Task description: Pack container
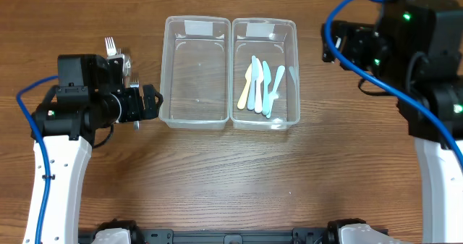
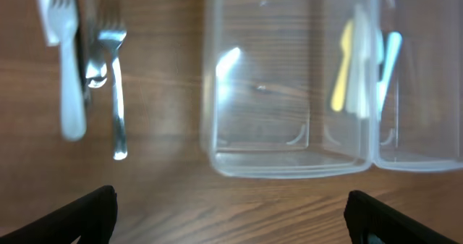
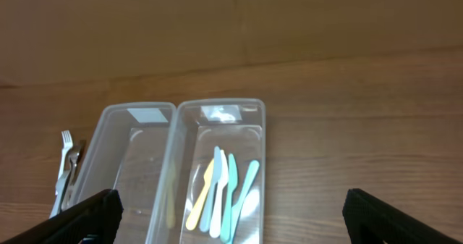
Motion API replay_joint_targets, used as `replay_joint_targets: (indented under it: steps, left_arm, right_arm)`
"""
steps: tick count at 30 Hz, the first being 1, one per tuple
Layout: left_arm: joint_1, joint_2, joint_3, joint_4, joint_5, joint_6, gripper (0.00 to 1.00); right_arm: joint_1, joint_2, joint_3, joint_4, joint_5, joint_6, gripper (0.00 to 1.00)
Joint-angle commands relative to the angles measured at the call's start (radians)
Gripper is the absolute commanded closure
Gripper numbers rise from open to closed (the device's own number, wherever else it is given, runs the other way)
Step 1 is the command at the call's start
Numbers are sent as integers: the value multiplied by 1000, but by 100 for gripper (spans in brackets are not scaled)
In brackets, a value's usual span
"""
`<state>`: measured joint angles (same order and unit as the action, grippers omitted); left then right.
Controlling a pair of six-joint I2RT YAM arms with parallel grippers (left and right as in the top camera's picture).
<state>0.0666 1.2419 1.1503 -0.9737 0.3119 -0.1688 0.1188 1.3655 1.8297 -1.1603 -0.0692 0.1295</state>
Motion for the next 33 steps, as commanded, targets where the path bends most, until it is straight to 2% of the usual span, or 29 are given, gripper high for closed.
replay_joint_targets:
  steps: [1, 3, 6, 9, 14, 18, 21, 27, 33]
  left_arm:
    - [13, 7, 39, -43, -277, -216, 0]
    - [31, 8, 63, -57, -325, -219, 0]
    - [69, 28, 142, -87, -330, -163, 0]
    - [108, 104, 263, -148, -331, -82, 0]
    - [154, 285, 373, -180, -331, -35, 0]
    - [167, 433, 393, -157, -330, -14, 5]
    - [167, 520, 393, -119, -330, 39, 17]
    - [166, 633, 393, -23, -330, 43, 14]
    - [166, 728, 392, -7, -330, 79, 21]
  right_arm:
    - [-23, 19, 6, -34, 46, -3, 0]
    - [-23, 25, 4, -55, 64, -3, 0]
    - [-23, 40, 4, -70, 69, -3, 0]
    - [-23, 51, 4, -69, 68, -3, 0]
    - [-23, 53, 4, -69, 68, -3, 0]
    - [-23, 53, 4, -69, 68, -3, 0]
    - [-23, 53, 4, -69, 68, -3, 0]
    - [-23, 53, 4, -69, 68, -3, 0]
    - [-23, 53, 4, -69, 68, -3, 0]
